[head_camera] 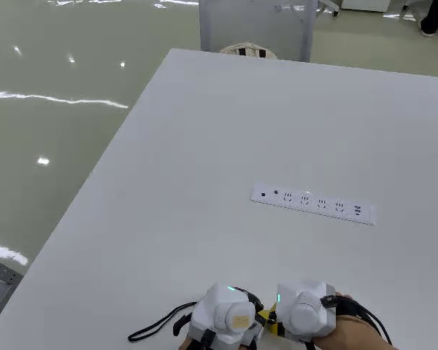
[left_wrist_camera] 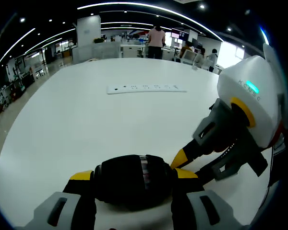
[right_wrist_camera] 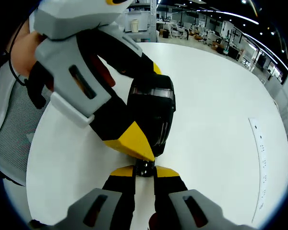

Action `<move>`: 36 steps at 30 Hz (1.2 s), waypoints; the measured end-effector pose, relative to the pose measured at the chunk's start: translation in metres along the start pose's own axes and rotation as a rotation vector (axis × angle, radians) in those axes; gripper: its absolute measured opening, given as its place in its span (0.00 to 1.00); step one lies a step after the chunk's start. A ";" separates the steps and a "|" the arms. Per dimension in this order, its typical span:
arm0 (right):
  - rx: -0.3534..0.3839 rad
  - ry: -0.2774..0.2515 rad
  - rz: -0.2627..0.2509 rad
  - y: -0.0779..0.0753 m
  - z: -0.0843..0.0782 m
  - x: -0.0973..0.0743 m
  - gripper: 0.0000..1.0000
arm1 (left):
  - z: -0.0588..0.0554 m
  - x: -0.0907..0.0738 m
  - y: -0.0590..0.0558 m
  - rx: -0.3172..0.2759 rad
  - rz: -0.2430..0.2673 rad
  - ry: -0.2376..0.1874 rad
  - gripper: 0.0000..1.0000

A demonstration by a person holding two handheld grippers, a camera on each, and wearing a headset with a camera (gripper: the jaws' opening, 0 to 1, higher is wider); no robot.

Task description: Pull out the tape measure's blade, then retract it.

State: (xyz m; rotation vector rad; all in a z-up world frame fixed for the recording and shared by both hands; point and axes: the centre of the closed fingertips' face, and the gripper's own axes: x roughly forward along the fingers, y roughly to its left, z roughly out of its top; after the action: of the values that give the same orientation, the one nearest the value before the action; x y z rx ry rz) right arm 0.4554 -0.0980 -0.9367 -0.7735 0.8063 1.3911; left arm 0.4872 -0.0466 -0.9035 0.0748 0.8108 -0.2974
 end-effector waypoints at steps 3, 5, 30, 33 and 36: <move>-0.001 0.000 0.002 0.000 0.001 0.000 0.14 | 0.000 0.000 0.000 0.000 0.000 0.001 0.60; 0.000 0.000 0.003 0.000 0.001 0.001 0.14 | 0.000 0.000 0.000 0.001 0.000 -0.001 0.60; -0.004 0.001 0.012 0.001 0.005 0.003 0.14 | -0.001 0.000 0.000 0.003 -0.009 0.007 0.60; -0.006 0.003 0.013 0.000 0.003 0.004 0.14 | 0.000 0.000 0.000 0.003 -0.009 0.006 0.60; -0.008 0.007 0.014 0.001 0.004 0.004 0.14 | -0.001 0.001 0.000 0.003 -0.010 0.006 0.60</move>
State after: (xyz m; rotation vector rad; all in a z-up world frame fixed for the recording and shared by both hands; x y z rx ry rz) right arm 0.4550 -0.0929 -0.9377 -0.7806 0.8141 1.4054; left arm 0.4873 -0.0467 -0.9047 0.0748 0.8171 -0.3084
